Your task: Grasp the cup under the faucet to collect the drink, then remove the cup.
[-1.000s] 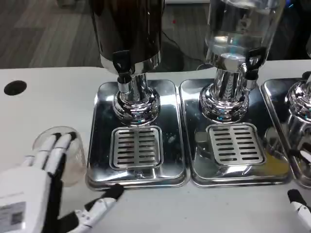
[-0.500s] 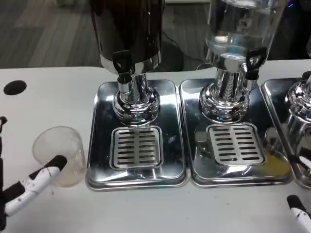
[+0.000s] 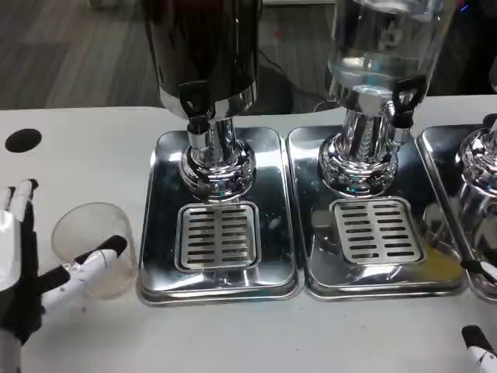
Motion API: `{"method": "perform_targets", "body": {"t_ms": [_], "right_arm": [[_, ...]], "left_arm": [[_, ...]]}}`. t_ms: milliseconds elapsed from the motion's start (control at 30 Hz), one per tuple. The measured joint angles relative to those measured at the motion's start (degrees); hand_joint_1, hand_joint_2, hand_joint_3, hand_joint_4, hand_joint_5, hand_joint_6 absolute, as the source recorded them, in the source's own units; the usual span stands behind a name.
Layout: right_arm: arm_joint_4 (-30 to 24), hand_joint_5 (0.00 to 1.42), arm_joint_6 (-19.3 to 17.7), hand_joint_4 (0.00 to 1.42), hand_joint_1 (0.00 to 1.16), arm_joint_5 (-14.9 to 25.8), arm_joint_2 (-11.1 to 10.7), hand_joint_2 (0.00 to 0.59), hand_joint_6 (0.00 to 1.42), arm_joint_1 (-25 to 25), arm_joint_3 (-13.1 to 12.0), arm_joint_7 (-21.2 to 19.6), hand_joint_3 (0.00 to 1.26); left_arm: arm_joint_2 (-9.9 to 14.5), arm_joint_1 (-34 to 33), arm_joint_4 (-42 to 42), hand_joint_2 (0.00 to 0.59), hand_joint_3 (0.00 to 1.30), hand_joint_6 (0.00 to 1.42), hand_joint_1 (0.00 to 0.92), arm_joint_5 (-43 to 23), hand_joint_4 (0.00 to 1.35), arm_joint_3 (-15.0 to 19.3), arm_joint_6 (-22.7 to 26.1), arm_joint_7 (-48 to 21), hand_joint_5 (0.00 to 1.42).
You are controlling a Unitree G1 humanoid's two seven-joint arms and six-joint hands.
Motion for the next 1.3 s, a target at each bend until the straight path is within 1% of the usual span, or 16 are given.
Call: {"method": "perform_targets", "body": {"t_ms": [100,167,367,567,700,800,1000,1300], "right_arm": [[0.00,0.00,-0.64,0.03,0.42,0.39,-0.02,0.412,0.00,0.35,-0.25,0.00,0.15],[0.01,0.00,-0.88,0.03,0.42,0.58,-0.17,0.412,0.00,0.60,-0.36,0.07,0.15],[0.15,0.00,-1.47,0.03,0.42,1.00,-0.57,0.412,0.00,0.81,-0.80,0.32,0.15],[0.43,0.00,-1.94,0.03,0.42,1.57,-0.71,0.412,0.00,0.79,-1.12,0.70,0.15],[1.00,0.00,-2.19,0.03,0.42,2.16,-0.79,0.412,0.00,0.65,-1.14,1.10,0.16],[1.54,0.00,-2.32,0.03,0.42,2.50,-0.83,0.412,0.00,0.48,-1.15,1.19,0.16],[2.22,0.00,-2.42,0.03,0.42,2.54,-0.87,0.412,0.00,-0.12,-1.15,1.40,0.16],[2.24,0.00,-2.43,0.03,0.42,2.55,-0.88,0.412,0.00,-0.55,-1.14,1.86,0.15]], "left_arm": [[0.11,-1.04,1.48,0.054,0.12,0.57,0.131,0.28,0.08,-1.34,0.69,-0.06,0.31],[0.34,-2.38,3.06,0.054,0.12,0.58,0.156,1.64,0.09,-2.94,1.53,-0.11,0.32],[0.96,-4.85,5.42,0.059,0.14,0.61,0.207,2.43,0.11,-4.98,3.06,-0.43,0.35],[2.06,-7.73,8.43,0.063,0.17,0.66,0.246,3.28,0.17,-7.28,4.85,-0.76,0.41],[2.31,-9.21,10.01,0.075,0.22,0.68,0.259,4.36,0.23,-8.08,5.90,-0.77,0.45],[2.35,-10.11,11.51,0.083,0.26,0.71,0.280,4.44,0.27,-9.29,6.43,-0.75,0.49],[2.37,-11.14,12.89,0.091,0.32,0.75,0.297,4.44,0.36,-10.02,6.96,-0.38,0.57],[3.08,-11.81,14.63,0.132,0.43,0.84,0.339,4.58,0.50,-11.80,7.56,3.35,0.70]]}}
